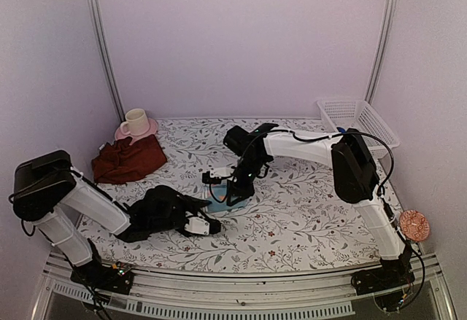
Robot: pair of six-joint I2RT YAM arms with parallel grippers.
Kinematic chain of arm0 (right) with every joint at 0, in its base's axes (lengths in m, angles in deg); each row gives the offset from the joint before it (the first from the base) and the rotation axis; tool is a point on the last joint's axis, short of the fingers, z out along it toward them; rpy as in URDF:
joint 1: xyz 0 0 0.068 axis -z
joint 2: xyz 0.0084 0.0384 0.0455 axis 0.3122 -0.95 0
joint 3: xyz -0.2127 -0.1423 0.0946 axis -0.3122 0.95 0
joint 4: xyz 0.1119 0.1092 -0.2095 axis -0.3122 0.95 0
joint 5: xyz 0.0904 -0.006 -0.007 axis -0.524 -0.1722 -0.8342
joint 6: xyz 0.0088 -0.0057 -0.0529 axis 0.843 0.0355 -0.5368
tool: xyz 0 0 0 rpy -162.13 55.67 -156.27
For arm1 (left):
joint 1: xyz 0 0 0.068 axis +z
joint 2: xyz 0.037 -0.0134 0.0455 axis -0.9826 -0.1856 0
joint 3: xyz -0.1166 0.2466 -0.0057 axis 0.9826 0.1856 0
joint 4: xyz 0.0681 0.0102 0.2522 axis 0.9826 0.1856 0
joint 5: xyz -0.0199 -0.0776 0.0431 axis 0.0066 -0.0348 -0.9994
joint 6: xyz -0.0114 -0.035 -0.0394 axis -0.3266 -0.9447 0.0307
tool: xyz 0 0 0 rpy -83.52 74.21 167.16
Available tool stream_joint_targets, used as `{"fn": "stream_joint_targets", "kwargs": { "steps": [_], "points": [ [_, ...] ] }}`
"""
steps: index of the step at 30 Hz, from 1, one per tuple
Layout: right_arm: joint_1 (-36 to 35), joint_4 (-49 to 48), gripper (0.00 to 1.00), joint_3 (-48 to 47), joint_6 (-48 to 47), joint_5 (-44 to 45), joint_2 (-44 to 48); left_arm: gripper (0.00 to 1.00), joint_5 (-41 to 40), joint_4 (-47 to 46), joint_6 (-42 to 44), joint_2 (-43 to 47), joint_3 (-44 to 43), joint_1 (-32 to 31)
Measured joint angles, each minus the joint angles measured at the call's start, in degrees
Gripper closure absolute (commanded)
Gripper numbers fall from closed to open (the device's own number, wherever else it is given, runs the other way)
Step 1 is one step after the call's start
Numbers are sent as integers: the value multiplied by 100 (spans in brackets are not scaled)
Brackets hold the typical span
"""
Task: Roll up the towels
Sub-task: Roll the towel at the center of the board.
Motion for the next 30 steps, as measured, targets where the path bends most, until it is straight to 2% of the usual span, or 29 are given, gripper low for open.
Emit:
{"fn": "stream_joint_targets", "kwargs": {
  "steps": [8,12,17,20,24,30],
  "points": [
    [4,0,77,-4,4,-20,-9,42,-675,-743,201,-756,-131,-205],
    [7,2,77,-7,2,-22,-9,47,-988,-1029,216,-1029,-227,-221],
    [7,4,76,-7,-2,-44,-11,63,-1377,-1314,306,-1364,-321,-234],
    [7,7,76,-7,-4,-55,-17,83,-1563,-1335,332,-1530,-433,-240],
    [7,4,68,-7,-20,-55,-17,100,-1698,-1246,321,-1617,-527,-240],
    [44,-90,40,66,70,26,17,100,-1661,-487,39,-1410,-752,-251]
  ]
}}
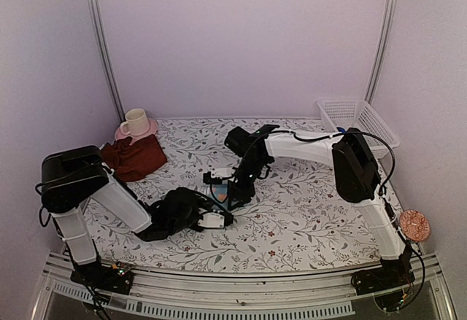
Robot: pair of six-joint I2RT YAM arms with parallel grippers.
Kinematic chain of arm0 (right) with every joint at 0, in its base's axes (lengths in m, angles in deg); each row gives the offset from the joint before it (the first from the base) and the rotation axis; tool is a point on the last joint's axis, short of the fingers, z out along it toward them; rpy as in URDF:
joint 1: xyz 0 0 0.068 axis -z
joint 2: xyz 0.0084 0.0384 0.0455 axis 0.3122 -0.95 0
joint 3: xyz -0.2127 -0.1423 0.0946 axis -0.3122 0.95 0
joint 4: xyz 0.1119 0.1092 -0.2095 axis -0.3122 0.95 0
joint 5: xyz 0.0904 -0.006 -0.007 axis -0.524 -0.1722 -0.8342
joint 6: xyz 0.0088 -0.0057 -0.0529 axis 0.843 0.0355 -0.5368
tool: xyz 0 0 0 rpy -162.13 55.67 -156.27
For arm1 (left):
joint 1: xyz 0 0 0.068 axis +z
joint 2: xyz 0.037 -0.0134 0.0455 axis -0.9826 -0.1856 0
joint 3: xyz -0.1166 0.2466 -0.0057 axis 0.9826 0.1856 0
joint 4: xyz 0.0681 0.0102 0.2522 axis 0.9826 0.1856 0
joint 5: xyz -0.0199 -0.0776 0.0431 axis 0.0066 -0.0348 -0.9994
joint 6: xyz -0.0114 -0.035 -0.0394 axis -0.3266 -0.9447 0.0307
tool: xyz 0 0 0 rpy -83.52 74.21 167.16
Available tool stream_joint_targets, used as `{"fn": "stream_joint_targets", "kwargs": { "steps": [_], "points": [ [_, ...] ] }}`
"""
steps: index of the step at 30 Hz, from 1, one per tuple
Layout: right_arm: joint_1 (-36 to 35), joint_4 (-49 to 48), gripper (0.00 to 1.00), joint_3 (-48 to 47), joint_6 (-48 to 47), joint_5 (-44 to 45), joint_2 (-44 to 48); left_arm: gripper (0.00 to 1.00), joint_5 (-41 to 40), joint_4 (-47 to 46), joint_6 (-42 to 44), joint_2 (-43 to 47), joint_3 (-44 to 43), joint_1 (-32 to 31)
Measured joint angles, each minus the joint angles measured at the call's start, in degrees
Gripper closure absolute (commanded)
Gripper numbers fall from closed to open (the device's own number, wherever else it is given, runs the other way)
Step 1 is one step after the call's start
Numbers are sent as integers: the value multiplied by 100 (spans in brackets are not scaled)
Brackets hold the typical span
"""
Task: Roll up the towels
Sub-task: Roll the towel at the center of the board.
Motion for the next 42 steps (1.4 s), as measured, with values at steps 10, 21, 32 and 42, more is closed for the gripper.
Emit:
{"fn": "stream_joint_targets", "kwargs": {
  "steps": [10,21,32,42],
  "points": [
    [426,-778,1,1923,975,697,1650,100,782,2586,-1226,304,-1285,116],
    [824,-2337,1,4061,3545,3025,3641,100,1711,4649,-2828,-417,-3176,538],
    [828,-4789,1,6470,5403,3012,5600,100,3344,6290,-4083,-1213,-4911,1132],
    [697,-5442,1,6389,6236,2277,4898,100,4476,6898,-5029,-1759,-5764,1440]
  ]
}}
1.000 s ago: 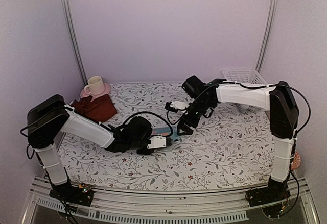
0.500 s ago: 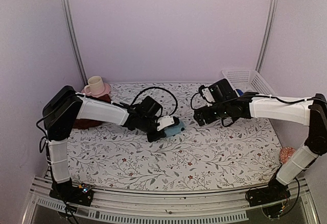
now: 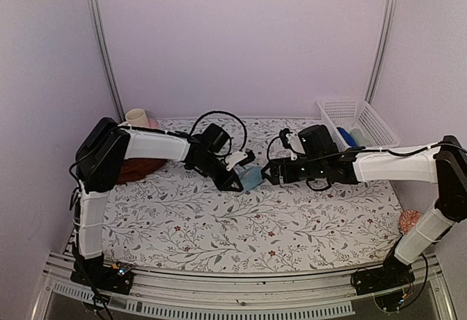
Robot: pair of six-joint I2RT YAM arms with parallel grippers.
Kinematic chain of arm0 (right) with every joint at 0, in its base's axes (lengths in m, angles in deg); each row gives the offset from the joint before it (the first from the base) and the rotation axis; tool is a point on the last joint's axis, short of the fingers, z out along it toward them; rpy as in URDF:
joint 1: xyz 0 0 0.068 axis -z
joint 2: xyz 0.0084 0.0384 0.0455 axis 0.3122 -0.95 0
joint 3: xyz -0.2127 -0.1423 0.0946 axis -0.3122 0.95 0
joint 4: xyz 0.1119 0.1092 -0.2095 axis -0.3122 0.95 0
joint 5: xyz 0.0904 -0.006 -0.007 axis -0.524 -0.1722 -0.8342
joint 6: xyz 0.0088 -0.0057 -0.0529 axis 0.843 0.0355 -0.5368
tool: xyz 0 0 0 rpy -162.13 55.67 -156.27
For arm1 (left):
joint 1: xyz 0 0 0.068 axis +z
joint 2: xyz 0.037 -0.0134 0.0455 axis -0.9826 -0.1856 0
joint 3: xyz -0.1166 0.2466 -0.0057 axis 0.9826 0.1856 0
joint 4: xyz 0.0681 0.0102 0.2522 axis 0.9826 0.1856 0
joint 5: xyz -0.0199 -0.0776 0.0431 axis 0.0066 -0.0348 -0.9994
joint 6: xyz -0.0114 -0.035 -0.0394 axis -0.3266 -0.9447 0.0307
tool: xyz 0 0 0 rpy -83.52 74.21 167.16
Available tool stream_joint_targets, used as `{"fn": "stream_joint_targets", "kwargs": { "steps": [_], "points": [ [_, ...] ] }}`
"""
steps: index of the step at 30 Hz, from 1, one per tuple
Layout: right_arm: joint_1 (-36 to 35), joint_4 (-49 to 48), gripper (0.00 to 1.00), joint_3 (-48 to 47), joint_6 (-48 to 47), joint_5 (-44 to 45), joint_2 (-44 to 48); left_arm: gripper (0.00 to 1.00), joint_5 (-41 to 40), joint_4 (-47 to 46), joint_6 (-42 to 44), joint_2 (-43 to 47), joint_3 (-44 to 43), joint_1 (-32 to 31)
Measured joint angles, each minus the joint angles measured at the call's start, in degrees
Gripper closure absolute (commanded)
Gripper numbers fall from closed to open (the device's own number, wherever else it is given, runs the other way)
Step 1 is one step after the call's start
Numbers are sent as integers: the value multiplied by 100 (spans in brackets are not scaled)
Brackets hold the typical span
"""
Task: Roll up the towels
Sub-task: Roll the towel at the center of the board, then pick up the towel from the center of the board.
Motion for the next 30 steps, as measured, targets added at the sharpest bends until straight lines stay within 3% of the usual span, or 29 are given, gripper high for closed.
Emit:
{"fn": "stream_joint_targets", "kwargs": {
  "steps": [4,13,25,30],
  "points": [
    [-31,-409,0,164,734,-173,-129,100,450,48,-411,-140,-136,133],
    [-42,-1432,9,503,2518,-269,-776,100,1163,-205,-1436,-321,-160,297],
    [-105,-2420,15,369,3936,-426,-1878,99,1231,-1032,-2868,-321,197,289],
    [-105,-2653,21,46,4157,-551,-2236,96,1119,-1373,-3353,-280,361,236]
  ]
}}
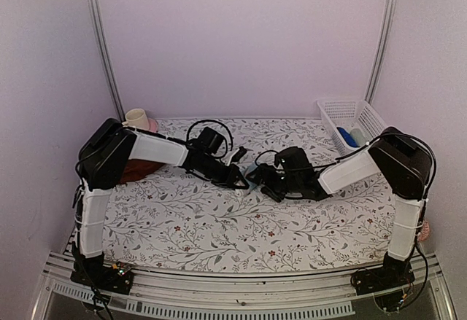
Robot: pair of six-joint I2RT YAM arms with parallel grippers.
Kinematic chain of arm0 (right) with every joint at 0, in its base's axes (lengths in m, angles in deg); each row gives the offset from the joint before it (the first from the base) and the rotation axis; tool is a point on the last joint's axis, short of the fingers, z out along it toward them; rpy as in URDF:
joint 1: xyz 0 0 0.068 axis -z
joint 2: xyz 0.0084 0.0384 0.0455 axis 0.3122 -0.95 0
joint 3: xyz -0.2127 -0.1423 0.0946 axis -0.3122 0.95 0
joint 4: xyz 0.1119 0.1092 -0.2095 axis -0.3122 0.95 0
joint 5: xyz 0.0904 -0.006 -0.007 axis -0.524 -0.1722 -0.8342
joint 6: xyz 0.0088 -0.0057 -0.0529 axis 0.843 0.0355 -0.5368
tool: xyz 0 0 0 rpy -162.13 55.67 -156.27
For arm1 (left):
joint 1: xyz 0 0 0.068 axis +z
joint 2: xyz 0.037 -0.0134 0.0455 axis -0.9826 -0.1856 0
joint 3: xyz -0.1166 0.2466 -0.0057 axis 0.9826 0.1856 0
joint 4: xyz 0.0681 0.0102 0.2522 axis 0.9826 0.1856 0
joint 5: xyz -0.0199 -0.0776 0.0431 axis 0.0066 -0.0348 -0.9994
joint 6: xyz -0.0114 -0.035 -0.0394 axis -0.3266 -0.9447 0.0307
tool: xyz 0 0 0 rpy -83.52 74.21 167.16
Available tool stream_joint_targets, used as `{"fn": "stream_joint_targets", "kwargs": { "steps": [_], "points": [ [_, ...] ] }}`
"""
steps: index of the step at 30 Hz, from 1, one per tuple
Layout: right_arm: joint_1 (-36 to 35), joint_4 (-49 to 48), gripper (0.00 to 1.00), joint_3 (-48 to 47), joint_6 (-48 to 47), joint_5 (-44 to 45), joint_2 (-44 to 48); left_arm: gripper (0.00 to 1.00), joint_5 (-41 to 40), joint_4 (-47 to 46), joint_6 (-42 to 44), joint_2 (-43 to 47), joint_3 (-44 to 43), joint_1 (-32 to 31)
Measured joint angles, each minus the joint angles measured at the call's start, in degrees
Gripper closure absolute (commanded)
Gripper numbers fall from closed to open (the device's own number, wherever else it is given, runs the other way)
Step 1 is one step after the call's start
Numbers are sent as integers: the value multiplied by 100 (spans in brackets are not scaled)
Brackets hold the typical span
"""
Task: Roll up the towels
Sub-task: Pick up the towel from the center of the board.
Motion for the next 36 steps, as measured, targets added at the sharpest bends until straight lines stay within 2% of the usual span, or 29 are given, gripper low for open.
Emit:
{"fn": "stream_joint_targets", "kwargs": {
  "steps": [8,13,21,28,33,36],
  "points": [
    [35,-103,27,-396,120,-190,-385,95,22,-409,-485,28,197,-4],
    [87,-168,30,-564,142,-350,-557,91,72,-623,-704,31,295,-4],
    [184,-157,42,-876,98,-662,-839,87,175,-970,-1021,31,442,9],
    [251,-136,36,-1169,-2,-968,-1075,88,195,-1021,-1058,31,463,50],
    [260,-149,36,-1231,-129,-1196,-1115,98,299,-1231,-1121,44,595,111],
    [262,-155,36,-1322,-232,-1379,-1191,99,409,-1486,-1244,116,828,186]
  ]
}}
